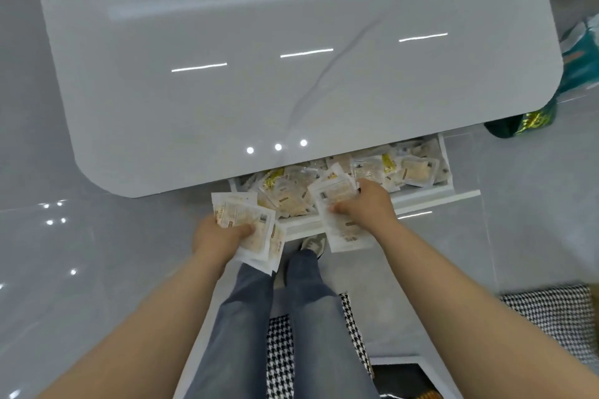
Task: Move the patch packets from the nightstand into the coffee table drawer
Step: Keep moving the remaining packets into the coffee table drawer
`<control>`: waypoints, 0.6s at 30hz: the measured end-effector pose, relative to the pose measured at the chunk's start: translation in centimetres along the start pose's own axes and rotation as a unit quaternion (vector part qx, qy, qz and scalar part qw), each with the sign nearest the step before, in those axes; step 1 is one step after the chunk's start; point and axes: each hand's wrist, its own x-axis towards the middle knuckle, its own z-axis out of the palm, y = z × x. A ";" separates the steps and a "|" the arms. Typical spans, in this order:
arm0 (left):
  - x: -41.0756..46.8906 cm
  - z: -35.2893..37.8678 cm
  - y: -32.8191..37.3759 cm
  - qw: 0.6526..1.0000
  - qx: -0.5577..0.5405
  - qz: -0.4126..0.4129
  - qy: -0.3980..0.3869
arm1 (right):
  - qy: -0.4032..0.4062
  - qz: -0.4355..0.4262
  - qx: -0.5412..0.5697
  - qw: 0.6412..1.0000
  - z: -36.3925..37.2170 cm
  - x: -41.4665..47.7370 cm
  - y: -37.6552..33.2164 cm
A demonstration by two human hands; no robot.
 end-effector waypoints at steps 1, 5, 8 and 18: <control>1.0 0.5 -0.2 1.000 -0.002 -0.005 -0.005 | -0.003 0.002 -0.003 1.000 0.4 0.9 0.3; 4.8 2.0 -1.5 1.000 0.001 -0.026 -0.009 | -0.016 0.006 -0.016 1.000 2.5 4.3 1.2; 7.3 3.0 -2.5 0.999 -0.005 -0.052 -0.007 | -0.011 0.016 -0.012 1.000 4.1 6.5 2.0; 13.8 6.9 -4.6 0.995 -0.074 -0.066 -0.028 | 0.000 0.031 -0.009 0.999 8.5 12.3 3.7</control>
